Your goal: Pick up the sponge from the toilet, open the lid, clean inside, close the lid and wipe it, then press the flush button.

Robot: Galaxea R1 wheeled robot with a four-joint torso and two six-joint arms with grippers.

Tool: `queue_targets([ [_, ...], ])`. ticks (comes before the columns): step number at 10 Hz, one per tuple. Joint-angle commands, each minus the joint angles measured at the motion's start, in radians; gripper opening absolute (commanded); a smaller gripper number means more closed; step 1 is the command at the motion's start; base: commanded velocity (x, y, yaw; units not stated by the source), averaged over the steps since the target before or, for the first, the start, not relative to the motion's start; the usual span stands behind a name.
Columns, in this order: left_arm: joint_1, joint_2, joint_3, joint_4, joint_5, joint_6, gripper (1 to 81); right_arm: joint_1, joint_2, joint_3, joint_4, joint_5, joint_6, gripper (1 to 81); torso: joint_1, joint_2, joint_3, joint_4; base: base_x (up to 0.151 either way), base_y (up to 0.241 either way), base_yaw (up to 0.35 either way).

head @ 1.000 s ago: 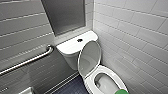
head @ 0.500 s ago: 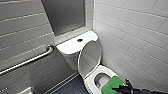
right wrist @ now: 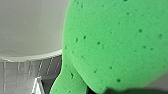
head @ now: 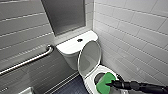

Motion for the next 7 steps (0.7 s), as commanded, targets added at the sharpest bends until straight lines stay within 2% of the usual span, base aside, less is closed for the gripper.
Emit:
queue_targets([
  [1, 0.024, -0.012, 0.03, 0.006, 0.066, 0.007, 81.1, 0.167, 0.043, -0.055, 0.021, -0.097, 0.012, 1.0, 0.0, 0.0, 0.0, 0.0, 0.0, 0.0, 0.0],
  [5, 0.024, -0.012, 0.024, 0.003, 0.066, 0.007, 81.1, 0.205, 0.144, -0.153, 0.021, -0.11, 0.029, 1.0, 0.0, 0.0, 0.0, 0.123, 0.0, 0.0, 0.0],
  [6, 0.024, -0.011, 0.021, 0.003, 0.066, 0.005, 81.1, 0.216, 0.162, -0.162, 0.021, -0.11, 0.042, 1.0, 0.0, 0.0, 0.0, 0.078, 0.0, 0.0, 0.0],
  [7, 0.024, -0.009, 0.019, 0.003, 0.066, 0.005, 81.1, 0.228, 0.175, -0.165, 0.021, -0.11, 0.047, 1.0, 0.0, 0.0, 0.0, 0.102, 0.0, 0.0, 0.0],
])
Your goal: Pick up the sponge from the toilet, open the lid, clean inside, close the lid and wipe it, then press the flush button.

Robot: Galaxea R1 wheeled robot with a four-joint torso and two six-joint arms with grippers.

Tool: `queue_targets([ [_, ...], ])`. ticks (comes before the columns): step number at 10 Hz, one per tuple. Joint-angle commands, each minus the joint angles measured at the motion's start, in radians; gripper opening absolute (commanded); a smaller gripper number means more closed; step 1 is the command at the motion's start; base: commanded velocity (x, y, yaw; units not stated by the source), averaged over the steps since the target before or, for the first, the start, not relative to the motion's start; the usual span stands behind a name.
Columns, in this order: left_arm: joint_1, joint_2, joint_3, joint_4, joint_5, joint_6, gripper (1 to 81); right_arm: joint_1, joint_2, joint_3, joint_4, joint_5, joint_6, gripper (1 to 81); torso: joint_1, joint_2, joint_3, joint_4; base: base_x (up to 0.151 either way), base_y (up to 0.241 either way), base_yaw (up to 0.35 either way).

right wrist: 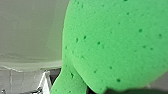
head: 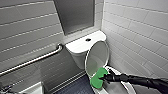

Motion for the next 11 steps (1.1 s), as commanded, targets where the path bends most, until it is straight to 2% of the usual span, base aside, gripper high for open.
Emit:
queue_targets([
  [1, 0.02, -0.01, 0.019, 0.004, 0.066, 0.005, 81.1, 0.136, 0.0, 0.018, 0.028, -0.03, 0.04, 1.0, 0.0, 0.0, 0.0, -0.001, 0.0, 0.0, 0.0],
  [2, 0.02, -0.012, 0.021, 0.002, 0.066, 0.005, 81.1, 0.114, 0.006, 0.033, 0.026, 0.007, 0.057, 1.0, 0.0, 0.0, 0.0, 0.0, 0.0, 0.0, 0.0],
  [3, 0.02, -0.012, 0.019, 0.002, 0.066, 0.005, 81.1, 0.075, 0.01, 0.057, 0.026, 0.118, 0.057, 1.0, 0.0, 0.0, 0.0, 0.0, 0.0, 0.0, 0.0],
  [4, 0.018, -0.01, 0.021, 0.001, 0.066, 0.005, 81.1, 0.035, 0.023, 0.056, 0.025, 0.162, 0.057, 1.0, 0.0, 0.0, 0.0, 0.0, 0.0, 0.0, 0.0],
  [7, 0.02, -0.013, 0.021, 0.001, 0.066, 0.005, 81.1, -0.041, 0.015, 0.047, 0.02, 0.197, 0.057, 1.0, 0.0, 0.0, 0.0, 0.0, 0.0, 0.0, 0.0],
  [11, 0.02, -0.012, 0.022, 0.001, 0.066, 0.007, 81.1, -0.141, -0.069, 0.1, 0.02, 0.242, 0.056, 1.0, 0.0, 0.0, 0.0, 0.0, 0.0, 0.0, 0.0],
])
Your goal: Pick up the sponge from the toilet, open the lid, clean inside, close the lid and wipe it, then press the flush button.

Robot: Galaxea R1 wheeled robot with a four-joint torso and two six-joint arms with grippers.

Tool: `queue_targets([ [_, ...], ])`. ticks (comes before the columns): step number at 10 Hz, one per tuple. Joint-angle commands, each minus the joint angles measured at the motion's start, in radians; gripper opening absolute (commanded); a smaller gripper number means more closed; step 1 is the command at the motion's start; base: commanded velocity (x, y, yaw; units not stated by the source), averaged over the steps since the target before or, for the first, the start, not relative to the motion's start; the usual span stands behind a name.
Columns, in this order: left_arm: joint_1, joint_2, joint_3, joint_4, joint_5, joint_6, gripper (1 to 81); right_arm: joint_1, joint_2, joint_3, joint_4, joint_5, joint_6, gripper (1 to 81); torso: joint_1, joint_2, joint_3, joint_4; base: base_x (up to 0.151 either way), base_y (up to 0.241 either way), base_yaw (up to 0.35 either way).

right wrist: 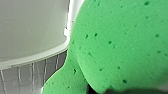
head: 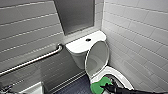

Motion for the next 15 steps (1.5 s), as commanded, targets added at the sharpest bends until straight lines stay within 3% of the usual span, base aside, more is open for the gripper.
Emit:
queue_targets([
  [1, 0.019, -0.014, 0.026, 0.002, 0.066, 0.007, 81.1, 0.024, -0.091, 0.121, 0.007, -0.002, -0.012, 1.0, 0.0, 0.0, 0.0, 0.0, 0.0, 0.0, 0.0],
  [4, 0.019, -0.013, 0.026, 0.008, 0.066, 0.007, 81.1, -0.085, -0.211, 0.25, -0.003, 0.086, -0.013, 1.0, 0.0, 0.0, 0.0, 0.0, 0.0, 0.0, 0.0],
  [7, 0.019, -0.013, 0.026, 0.011, 0.066, 0.007, 81.1, -0.198, -0.3, 0.299, -0.022, 0.135, -0.015, 1.0, 0.0, 0.0, 0.0, 0.0, 0.0, 0.0, 0.0],
  [12, 0.019, -0.008, 0.023, 0.018, 0.066, 0.007, 81.1, -0.356, -0.504, 0.437, -0.053, 0.285, -0.017, 1.0, 0.0, 0.0, 0.0, 0.0, 0.0, 0.0, 0.0],
  [15, 0.019, -0.008, 0.024, 0.022, 0.066, 0.009, 81.1, -0.454, -0.551, 0.471, -0.053, 0.327, -0.018, 1.0, 0.0, 0.0, 0.0, 0.0, 0.0, 0.0, 0.0],
])
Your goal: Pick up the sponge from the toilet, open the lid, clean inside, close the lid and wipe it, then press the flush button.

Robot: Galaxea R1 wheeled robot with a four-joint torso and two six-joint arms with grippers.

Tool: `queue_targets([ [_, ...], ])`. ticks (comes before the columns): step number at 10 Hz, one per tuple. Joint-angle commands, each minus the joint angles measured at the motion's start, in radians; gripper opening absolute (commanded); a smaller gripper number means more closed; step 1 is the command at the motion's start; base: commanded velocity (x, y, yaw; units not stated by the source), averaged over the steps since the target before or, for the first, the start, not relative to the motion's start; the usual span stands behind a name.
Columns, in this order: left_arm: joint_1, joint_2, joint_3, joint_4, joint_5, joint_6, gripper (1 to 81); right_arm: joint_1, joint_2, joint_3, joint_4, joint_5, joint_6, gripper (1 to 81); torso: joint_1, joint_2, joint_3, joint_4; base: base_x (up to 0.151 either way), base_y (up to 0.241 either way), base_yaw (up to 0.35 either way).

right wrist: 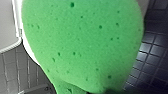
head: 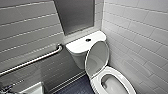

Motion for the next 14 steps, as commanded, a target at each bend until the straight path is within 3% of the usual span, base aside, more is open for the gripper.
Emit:
queue_targets([
  [1, 0.019, -0.014, 0.024, 0.017, 0.066, 0.008, 81.1, -0.027, -0.075, 0.062, -0.018, -0.015, -0.004, 1.0, 0.0, 0.0, 0.0, 0.0, 0.0, 0.0, 0.0],
  [5, 0.019, -0.014, 0.023, 0.018, 0.066, 0.008, 81.1, -0.017, -0.138, 0.212, -0.094, -0.012, -0.015, 1.0, 0.0, 0.0, 0.0, 0.0, 0.0, 0.0, 0.0],
  [7, 0.019, -0.012, 0.023, 0.018, 0.066, 0.008, 81.1, 0.019, -0.164, 0.297, -0.101, -0.018, -0.047, 1.0, 0.0, 0.0, 0.0, 0.0, 0.0, 0.0, 0.0],
  [10, 0.019, -0.012, 0.02, 0.018, 0.066, 0.008, 81.1, 0.12, -0.175, 0.344, -0.1, -0.032, -0.052, 1.0, 0.0, 0.0, 0.0, 0.0, 0.0, 0.0, 0.0],
  [14, 0.019, -0.011, 0.011, 0.017, 0.066, 0.007, 81.1, 0.342, 0.007, 0.213, -0.005, -0.183, -0.052, 1.0, 0.0, 0.0, 0.0, 0.0, 0.0, 0.0, 0.0],
])
